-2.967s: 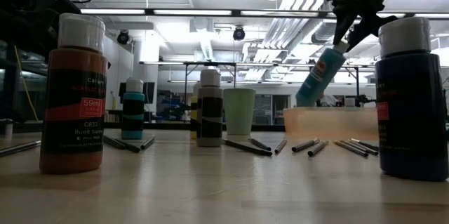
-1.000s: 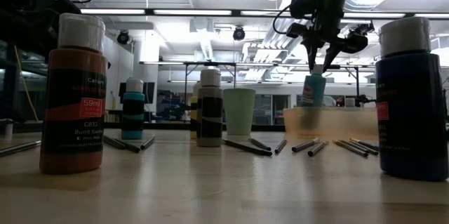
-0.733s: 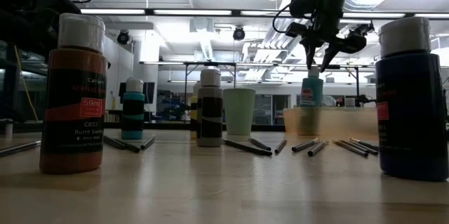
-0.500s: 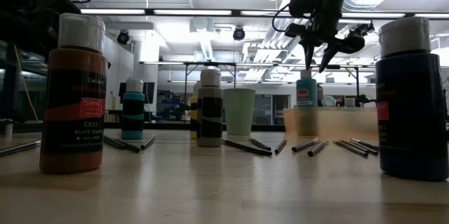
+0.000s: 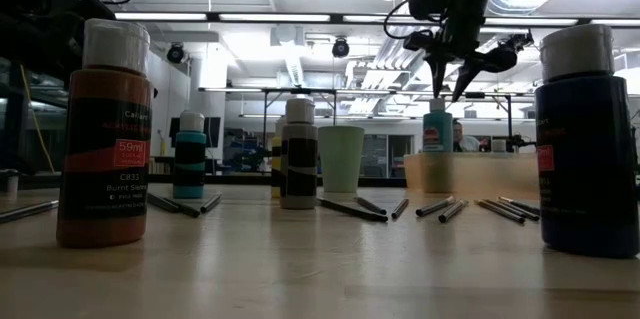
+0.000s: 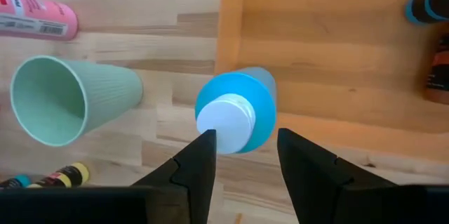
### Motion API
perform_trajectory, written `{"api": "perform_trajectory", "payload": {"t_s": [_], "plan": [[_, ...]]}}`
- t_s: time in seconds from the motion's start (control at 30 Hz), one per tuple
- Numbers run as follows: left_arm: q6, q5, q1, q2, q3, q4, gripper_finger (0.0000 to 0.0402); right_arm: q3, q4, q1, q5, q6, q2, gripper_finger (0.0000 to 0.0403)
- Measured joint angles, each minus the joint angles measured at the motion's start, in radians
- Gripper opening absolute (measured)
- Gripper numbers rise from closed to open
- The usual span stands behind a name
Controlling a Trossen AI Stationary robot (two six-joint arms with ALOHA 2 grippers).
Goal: Pick & Place Paint Supplies
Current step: Put the small dark blue paint bottle into the orange bin
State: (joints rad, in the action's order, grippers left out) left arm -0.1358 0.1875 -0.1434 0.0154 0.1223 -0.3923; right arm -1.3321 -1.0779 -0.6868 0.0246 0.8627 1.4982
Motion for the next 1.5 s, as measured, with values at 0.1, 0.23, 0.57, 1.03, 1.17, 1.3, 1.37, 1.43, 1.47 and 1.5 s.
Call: {"api": "perform_trajectory", "payload": {"t_s": [0.1,0.23,0.57,1.03,1.17,1.3,1.37,1.43,1.47,1.5], "plan": [[0.000,0.000,0.000,0.000,0.000,0.000,0.0022,0.000,0.001,0.007,-0.001,0.000,0.000,0.0146],[0.000,0.000,0.000,0.000,0.000,0.000,0.0022,0.001,-0.010,0.013,-0.002,0.008,-0.025,0.0146],[0.000,0.000,0.000,0.000,0.000,0.000,0.0022,0.001,-0.109,0.198,-0.009,-0.219,-0.140,0.0146],[0.000,0.000,0.000,0.000,0.000,0.000,0.0022,0.277,0.047,0.532,0.113,-0.726,-0.306,0.0146],[0.000,0.000,0.000,0.000,0.000,0.000,0.0022,0.399,0.148,0.670,0.138,-0.736,-0.378,0.0146],[0.000,0.000,0.000,0.000,0.000,0.000,0.0022,0.494,0.264,0.815,0.137,-0.736,-0.408,0.0147],[0.000,0.000,0.000,0.000,0.000,0.000,0.0022,0.531,0.339,0.884,0.136,-0.734,-0.410,0.0150],[0.000,0.000,0.000,0.000,0.000,0.000,0.0022,0.560,0.420,0.943,0.134,-0.734,-0.395,0.0159],[0.000,0.000,0.000,0.000,0.000,0.000,0.0022,0.572,0.459,0.967,0.134,-0.733,-0.381,0.0166],[0.000,0.000,0.000,0.000,0.000,0.000,0.0022,0.580,0.496,0.989,0.132,-0.730,-0.365,0.0175]]}}
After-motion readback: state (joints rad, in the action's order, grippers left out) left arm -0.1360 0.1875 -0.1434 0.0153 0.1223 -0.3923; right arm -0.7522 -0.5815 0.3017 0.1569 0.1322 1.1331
